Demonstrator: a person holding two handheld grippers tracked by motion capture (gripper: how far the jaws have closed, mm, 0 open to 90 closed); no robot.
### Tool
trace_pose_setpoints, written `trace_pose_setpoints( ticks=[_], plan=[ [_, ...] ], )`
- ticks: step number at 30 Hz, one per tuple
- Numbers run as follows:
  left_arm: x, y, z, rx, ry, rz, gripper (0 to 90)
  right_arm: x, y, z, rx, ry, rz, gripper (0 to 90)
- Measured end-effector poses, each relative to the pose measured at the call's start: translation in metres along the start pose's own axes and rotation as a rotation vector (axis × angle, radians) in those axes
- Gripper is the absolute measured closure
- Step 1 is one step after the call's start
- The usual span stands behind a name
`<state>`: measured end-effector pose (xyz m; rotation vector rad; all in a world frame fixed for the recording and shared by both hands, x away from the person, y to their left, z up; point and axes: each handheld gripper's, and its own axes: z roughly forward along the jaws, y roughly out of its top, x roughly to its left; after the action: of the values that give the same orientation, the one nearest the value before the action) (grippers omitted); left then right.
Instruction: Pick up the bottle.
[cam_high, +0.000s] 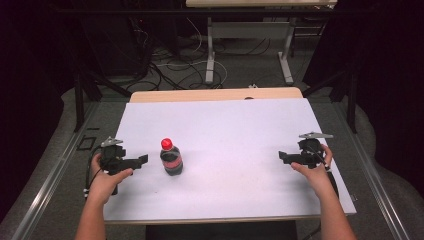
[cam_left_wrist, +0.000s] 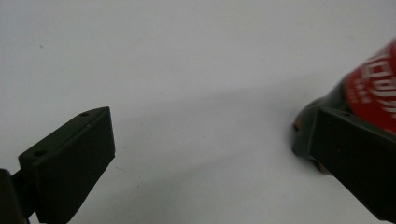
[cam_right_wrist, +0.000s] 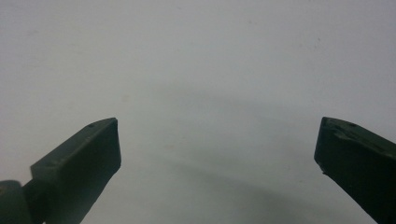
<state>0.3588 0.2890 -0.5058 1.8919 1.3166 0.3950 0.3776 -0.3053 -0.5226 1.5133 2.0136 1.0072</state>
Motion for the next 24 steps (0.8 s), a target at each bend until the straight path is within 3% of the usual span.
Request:
trace_pose_setpoints(
  ticks=[6,7,9,14,19,24],
  plan=[
    [-0.017,0.005,-0.021,-0.026,-0.019,0.037,0.5,0.017,0.008,-0.020,-0.034,0.017,-0.047,0.6],
    [-0.020,0.007,-0.022,-0.040,-0.028,0.026,0.5,0.019,0.009,-0.022,-0.039,0.020,-0.058,0.8],
    [-0.024,0.011,-0.027,-0.034,-0.041,0.057,0.6,0.025,0.009,-0.025,-0.036,0.030,-0.072,0.9],
    [-0.042,0.018,-0.033,-0.073,-0.099,0.105,2.4,0.038,0.010,-0.027,-0.042,0.058,-0.120,3.0],
    [-0.058,0.020,-0.029,-0.076,-0.116,0.126,3.2,0.048,0.011,-0.027,-0.046,0.079,-0.139,4.8],
    [-0.071,0.019,-0.015,-0.040,-0.129,0.153,4.3,0.056,0.010,-0.026,-0.047,0.115,-0.160,6.2]
  ],
)
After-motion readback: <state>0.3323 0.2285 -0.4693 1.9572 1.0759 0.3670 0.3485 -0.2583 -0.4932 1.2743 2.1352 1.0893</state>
